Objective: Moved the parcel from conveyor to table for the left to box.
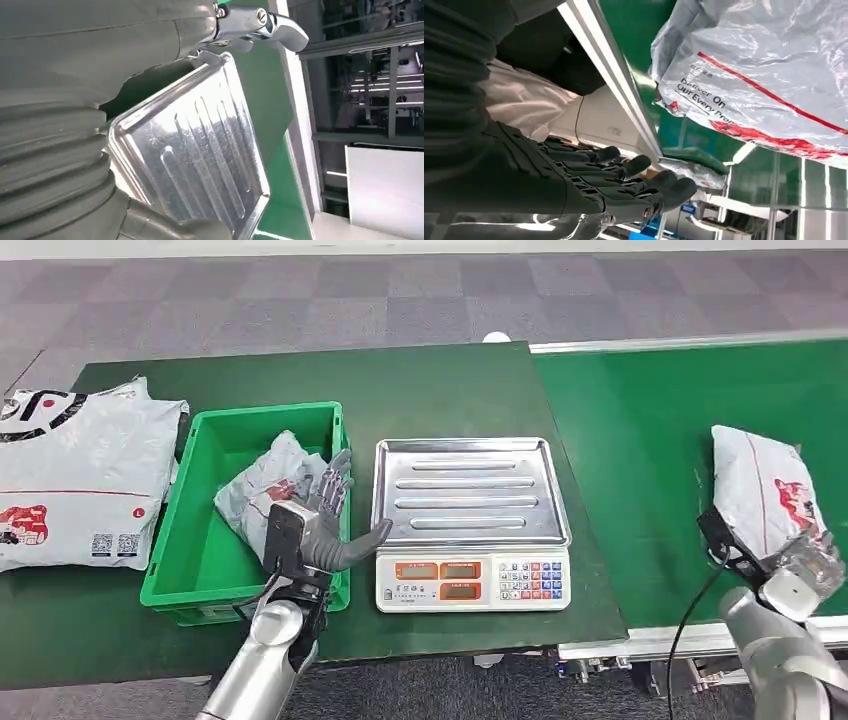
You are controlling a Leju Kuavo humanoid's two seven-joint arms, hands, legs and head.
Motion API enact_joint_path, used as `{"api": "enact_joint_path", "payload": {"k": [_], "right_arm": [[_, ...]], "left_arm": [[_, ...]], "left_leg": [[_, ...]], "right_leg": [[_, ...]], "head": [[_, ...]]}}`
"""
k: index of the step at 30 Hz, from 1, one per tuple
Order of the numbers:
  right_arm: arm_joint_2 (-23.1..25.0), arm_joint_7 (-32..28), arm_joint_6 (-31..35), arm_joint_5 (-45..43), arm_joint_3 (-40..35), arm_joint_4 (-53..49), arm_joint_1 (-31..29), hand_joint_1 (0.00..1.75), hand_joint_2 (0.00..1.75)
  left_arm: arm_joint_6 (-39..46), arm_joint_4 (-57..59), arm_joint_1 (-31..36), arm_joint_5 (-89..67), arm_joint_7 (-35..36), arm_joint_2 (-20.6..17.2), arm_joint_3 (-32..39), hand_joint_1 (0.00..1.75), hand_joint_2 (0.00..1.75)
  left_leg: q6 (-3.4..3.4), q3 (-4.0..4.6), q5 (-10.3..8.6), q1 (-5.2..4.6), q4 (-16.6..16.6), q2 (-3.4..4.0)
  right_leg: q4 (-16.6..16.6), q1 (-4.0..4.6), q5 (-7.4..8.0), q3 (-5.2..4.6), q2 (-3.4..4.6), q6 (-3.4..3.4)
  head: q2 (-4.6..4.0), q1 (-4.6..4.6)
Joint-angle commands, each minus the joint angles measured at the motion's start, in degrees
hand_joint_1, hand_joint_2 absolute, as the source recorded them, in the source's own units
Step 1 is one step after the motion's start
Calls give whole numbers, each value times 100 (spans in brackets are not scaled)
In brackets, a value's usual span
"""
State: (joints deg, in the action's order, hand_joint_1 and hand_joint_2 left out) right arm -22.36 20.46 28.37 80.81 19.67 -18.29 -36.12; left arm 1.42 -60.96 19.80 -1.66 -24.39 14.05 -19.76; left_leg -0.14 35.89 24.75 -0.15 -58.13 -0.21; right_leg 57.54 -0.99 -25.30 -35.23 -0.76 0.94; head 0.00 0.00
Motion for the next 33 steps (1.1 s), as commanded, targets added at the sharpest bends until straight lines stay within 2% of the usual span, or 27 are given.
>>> {"api": "enact_joint_path", "payload": {"k": [1, 5, 9, 33], "right_arm": [[209, -175, -238, -211, 415, 406, -410, 0, 175], [278, -295, -460, -381, 569, 421, -485, 0, 175], [311, -270, -505, -349, 556, 400, -512, 0, 175], [469, -282, -557, -12, 302, 402, -600, 0, 175]], "left_arm": [[7, 103, 59, -49, 24, -90, 284, 0, 175], [1, 110, 66, -65, 23, -112, 296, 0, 175], [-7, 152, 54, -71, 17, -124, 285, 0, 175], [-15, 133, 67, -69, -2, -135, 273, 0, 175]], "left_leg": [[-5, -30, 9, 1, 9, 26], [-3, -10, 4, 2, 3, 18], [-5, -28, 8, 3, 9, 29], [-4, -25, 8, 4, 8, 25]], "right_leg": [[-11, 1, 0, 22, 30, -7], [-5, 2, 3, 5, 20, -4], [-11, 3, 3, 20, 32, -7], [-11, 4, 1, 20, 27, -6]], "head": [[0, 0], [-2, 0], [0, 0], [-2, 0]]}}
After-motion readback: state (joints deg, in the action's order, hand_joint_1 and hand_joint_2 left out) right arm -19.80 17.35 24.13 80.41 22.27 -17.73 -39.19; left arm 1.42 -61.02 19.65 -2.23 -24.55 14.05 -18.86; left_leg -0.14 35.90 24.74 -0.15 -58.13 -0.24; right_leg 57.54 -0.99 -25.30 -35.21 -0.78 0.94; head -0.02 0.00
